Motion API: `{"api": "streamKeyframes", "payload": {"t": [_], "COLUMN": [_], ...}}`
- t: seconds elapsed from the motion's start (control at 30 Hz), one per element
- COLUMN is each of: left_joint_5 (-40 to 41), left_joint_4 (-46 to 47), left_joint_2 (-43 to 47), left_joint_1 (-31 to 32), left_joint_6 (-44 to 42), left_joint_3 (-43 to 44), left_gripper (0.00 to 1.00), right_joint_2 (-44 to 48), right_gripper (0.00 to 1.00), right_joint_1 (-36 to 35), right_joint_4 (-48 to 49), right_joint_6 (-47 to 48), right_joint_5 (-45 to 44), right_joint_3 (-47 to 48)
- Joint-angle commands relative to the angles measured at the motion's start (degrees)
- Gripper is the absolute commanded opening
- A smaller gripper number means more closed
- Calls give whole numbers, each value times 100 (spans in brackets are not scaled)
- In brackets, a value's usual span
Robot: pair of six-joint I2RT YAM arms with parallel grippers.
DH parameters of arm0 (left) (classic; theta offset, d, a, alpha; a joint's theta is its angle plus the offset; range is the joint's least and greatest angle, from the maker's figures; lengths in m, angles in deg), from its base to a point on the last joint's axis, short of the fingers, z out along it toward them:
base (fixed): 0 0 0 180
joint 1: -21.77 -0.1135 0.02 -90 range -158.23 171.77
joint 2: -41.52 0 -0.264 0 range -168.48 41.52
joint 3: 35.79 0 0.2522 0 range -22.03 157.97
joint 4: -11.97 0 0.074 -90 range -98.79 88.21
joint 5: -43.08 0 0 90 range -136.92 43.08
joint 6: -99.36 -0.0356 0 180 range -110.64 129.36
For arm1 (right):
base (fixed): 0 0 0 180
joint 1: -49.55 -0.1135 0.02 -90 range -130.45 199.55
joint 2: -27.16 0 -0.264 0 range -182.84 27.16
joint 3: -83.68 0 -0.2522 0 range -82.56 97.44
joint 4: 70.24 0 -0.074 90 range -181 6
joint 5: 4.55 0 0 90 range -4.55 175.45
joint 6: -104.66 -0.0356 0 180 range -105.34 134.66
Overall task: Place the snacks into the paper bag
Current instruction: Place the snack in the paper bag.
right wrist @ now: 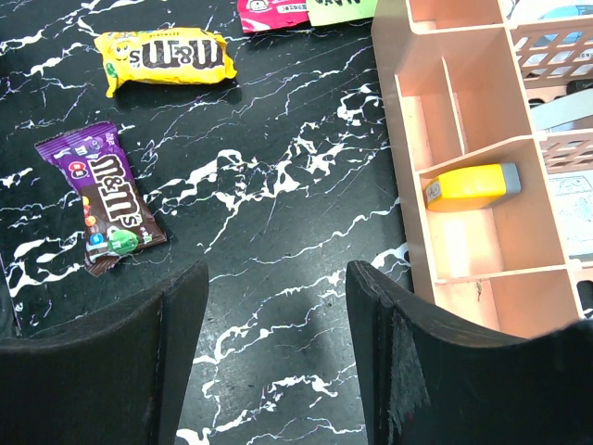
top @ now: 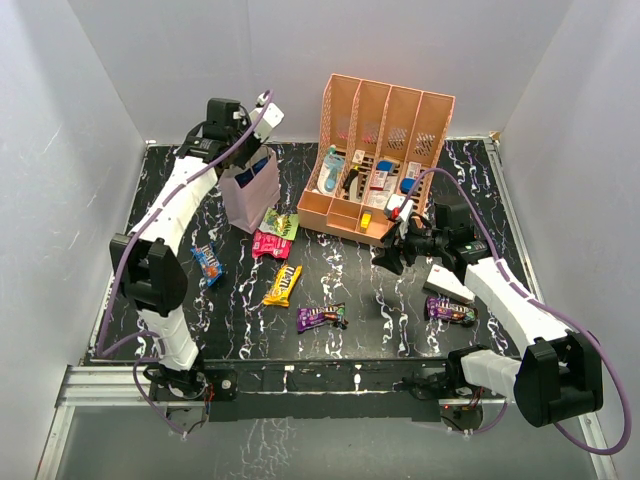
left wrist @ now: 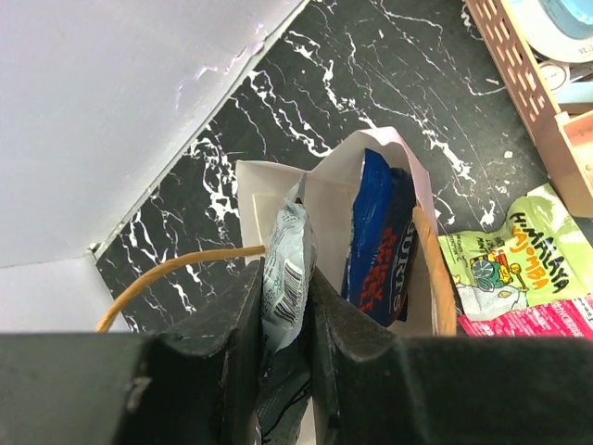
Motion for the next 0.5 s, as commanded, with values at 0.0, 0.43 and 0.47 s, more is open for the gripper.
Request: {"api": "streamKeyframes", "payload": {"t": [0.0, 0.43, 0.47], "left_joint_5": [16, 4, -17], "left_joint_4": [-142, -603, -629], "left_joint_2": [-76, -402, -390], "left_joint_1": [-23, -23, -22], "left_joint_6": [-67, -53, -43], "left_joint_3": [137, 399, 427], "left_gripper": [19, 26, 28], "right_joint_2": [24, -7, -10], "right_gripper": [64, 64, 64], "right_joint_1": [34, 34, 34], "right_joint_4": [257, 266, 271], "right_joint_6": [47, 52, 51], "right_joint_5": [-8, -1, 2], "right_joint_3": [0, -11, -17]}}
